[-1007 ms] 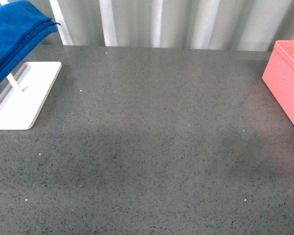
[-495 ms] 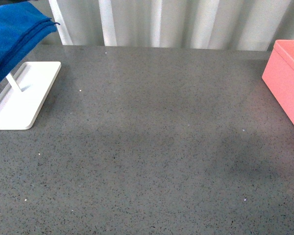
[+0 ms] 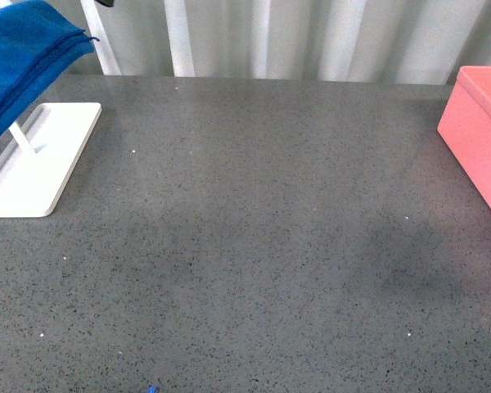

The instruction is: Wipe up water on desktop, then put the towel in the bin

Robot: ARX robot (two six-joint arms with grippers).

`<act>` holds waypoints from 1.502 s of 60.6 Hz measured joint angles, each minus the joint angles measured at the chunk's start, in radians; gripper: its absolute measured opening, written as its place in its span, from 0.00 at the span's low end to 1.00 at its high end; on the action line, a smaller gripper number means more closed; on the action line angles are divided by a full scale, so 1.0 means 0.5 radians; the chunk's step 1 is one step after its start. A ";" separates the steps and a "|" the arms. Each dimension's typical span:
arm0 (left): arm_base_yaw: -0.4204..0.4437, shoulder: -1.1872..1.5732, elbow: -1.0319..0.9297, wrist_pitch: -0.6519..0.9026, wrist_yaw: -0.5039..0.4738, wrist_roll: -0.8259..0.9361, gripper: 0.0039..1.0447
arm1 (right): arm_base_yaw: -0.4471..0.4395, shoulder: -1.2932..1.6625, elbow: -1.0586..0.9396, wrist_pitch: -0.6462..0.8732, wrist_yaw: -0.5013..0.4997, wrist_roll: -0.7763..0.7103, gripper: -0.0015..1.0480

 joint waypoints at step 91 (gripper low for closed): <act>0.239 0.525 0.240 0.256 -0.289 0.323 0.27 | 0.001 0.000 0.000 0.000 0.000 0.000 0.93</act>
